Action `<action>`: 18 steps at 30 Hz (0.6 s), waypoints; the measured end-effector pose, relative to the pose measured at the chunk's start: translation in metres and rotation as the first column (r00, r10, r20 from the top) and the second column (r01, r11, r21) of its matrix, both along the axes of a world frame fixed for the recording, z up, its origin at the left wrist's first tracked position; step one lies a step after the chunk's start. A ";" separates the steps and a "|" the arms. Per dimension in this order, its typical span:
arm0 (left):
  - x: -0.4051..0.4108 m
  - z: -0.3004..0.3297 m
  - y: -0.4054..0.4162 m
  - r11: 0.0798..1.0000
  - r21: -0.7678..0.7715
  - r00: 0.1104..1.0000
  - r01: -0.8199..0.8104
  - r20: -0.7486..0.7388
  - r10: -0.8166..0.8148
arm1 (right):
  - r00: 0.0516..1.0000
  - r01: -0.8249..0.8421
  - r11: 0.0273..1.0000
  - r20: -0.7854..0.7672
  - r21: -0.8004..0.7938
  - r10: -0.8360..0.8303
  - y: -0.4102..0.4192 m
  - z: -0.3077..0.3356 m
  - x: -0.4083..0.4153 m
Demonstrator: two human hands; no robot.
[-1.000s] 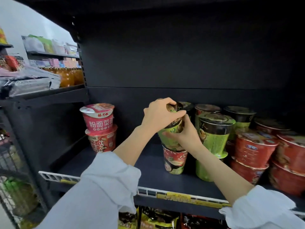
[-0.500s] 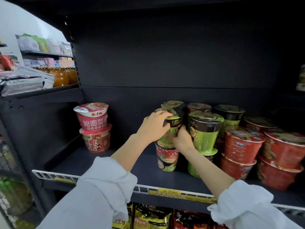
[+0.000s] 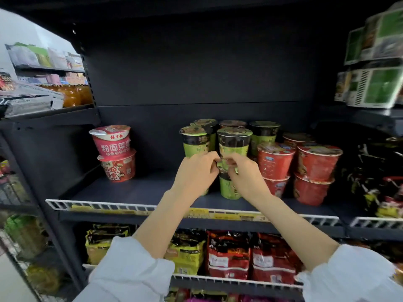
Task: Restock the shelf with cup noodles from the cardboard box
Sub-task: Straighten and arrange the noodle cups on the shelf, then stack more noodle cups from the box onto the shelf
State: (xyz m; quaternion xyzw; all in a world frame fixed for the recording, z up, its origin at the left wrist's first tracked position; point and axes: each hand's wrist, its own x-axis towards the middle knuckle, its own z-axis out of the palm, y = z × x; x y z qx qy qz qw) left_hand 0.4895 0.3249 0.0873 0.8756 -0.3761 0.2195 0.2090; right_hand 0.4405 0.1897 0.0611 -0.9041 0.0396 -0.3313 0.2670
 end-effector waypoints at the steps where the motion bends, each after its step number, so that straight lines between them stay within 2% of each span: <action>1: -0.018 -0.005 -0.004 1.000 0.019 1.000 0.011 0.018 -0.011 | 1.000 0.021 0.999 0.003 -0.030 -0.021 -0.004 -0.001 -0.019; 5: -0.092 -0.028 -0.033 0.995 -0.053 0.995 0.087 -0.051 -0.090 | 0.994 0.107 0.989 -0.023 -0.098 -0.109 -0.026 -0.012 -0.104; 10: -0.183 -0.057 -0.084 0.964 -0.217 0.922 0.156 -0.317 -0.221 | 0.952 0.224 0.943 -0.153 -0.247 -0.266 -0.077 -0.035 -0.209; 14: -0.244 -0.077 -0.137 0.958 -0.171 0.875 0.231 -0.393 -0.281 | 0.858 0.329 0.910 -0.322 -0.254 -0.400 -0.124 -0.056 -0.284; 18: -0.299 -0.097 -0.198 0.944 -0.094 0.833 0.317 -0.448 -0.325 | 0.771 0.388 0.898 -0.461 -0.209 -0.440 -0.172 -0.076 -0.349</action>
